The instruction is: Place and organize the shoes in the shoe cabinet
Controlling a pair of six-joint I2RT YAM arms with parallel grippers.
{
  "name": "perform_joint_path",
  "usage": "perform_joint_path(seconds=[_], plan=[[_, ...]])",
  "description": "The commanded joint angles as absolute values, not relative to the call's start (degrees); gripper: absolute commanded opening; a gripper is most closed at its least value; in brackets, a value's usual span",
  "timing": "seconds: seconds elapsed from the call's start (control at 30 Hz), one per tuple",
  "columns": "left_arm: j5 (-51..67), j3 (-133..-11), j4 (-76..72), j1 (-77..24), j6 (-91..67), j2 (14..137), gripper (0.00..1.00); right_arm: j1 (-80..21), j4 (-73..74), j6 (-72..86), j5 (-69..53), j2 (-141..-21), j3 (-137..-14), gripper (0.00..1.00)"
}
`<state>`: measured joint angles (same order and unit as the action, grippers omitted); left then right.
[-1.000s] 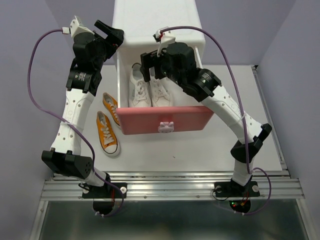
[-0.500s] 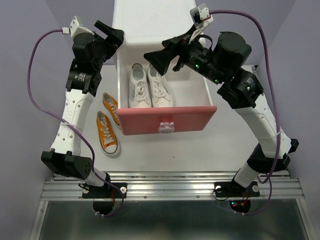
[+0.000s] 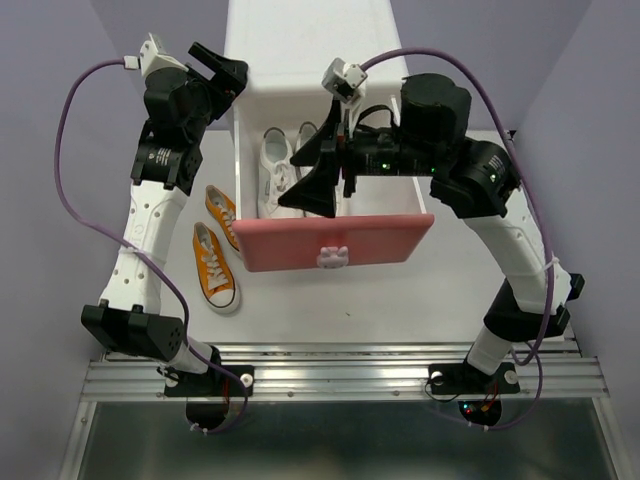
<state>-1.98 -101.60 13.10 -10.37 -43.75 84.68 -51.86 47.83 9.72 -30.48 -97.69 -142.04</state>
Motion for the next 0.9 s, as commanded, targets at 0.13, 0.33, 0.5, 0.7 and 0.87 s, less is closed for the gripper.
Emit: perform_joint_path(seconds=[0.13, 0.33, 0.5, 0.7, 0.87], plan=[[-3.25, -92.73, 38.23, -9.4, -34.98, 84.99, 0.94, -67.04, 52.64, -8.59, -22.08, -100.19, -143.79, 1.0], [-3.51, -93.87, 38.23, -9.32, -34.89, 84.73, 0.94, -72.94, 53.35, -13.62, -16.18, -101.7, -143.45, 1.0], [-3.16, -92.64, 37.62, -9.32, -34.45, 85.08, 0.94, -74.88, 53.7, -14.23, -14.08, -101.69, -143.96, 1.0], [-3.25, -94.48, 37.88, -9.14, -33.93, 86.22, 0.94, -75.41, 52.73, -11.43, -16.7, -99.94, -140.02, 1.0], [-4.04, -96.07, 39.11, -8.96, -32.7, 86.84, 0.94, -75.41, 56.68, -10.9, -14.94, -95.19, -131.94, 1.0]])
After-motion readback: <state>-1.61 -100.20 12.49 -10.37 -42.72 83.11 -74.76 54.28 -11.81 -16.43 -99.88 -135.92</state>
